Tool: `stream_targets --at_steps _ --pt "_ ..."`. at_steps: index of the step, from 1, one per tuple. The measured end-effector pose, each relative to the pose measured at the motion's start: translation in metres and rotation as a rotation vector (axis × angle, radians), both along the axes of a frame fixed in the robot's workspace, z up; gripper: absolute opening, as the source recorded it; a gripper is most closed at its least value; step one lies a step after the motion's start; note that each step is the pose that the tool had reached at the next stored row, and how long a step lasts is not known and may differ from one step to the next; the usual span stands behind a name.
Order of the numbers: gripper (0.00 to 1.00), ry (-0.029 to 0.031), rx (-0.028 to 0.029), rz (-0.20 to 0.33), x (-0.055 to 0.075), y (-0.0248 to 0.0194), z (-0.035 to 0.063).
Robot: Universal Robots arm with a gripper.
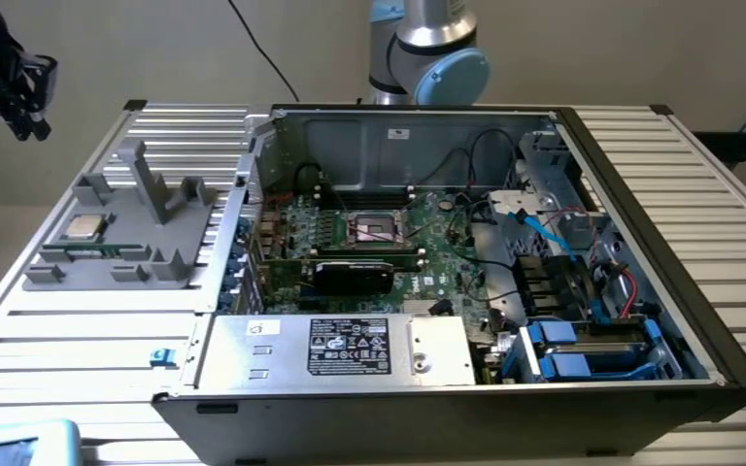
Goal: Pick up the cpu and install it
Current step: 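Pick up the cpu and move it towards the insertion slot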
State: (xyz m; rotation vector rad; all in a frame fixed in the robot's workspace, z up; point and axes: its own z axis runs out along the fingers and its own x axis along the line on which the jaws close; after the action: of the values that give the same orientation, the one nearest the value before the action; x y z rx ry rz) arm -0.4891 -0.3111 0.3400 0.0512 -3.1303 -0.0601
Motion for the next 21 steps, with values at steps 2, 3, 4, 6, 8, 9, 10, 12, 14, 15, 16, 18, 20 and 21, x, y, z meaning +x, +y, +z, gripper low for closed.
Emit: stream_targets --at_steps 2,3,4,6,8,9,10,12,14,15,16,18,20,21 --pt "0.38 0.0 0.0 0.0 0.0 0.0 0.0" --pt "0.38 0.0001 0.0 0.0 0.0 0.0 0.0" --pt "0.44 0.0 0.0 0.0 0.0 0.0 0.0" --pt "0.5 0.0 0.0 0.0 0.0 0.0 0.0" --pt "0.55 -0.0001 -0.0013 0.0 0.0 0.0 -0.0004" --pt "0.62 -0.0001 -0.0032 0.0 0.0 0.0 -0.0012" --pt "0.62 -0.0002 -0.0062 0.0 0.0 0.0001 -0.0024" --pt "0.62 -0.0001 -0.0127 0.0 0.0 0.0 -0.0046" --pt "0.62 0.0 -0.0179 0.0 0.0 0.0 -0.007" --pt "0.62 0.0 -0.021 0.0 0.0 0.0 -0.0081" --pt "0.62 0.0001 -0.0244 0.0 0.0 0.0 -0.0089" --pt "0.62 0.0001 -0.032 0.0 0.0 -0.0001 -0.0104" --pt "0.62 0.0 -0.0405 0.0 0.0 -0.0002 -0.0119" --pt "0.62 0.0 -0.0446 0.0 0.0 -0.0003 -0.0126"
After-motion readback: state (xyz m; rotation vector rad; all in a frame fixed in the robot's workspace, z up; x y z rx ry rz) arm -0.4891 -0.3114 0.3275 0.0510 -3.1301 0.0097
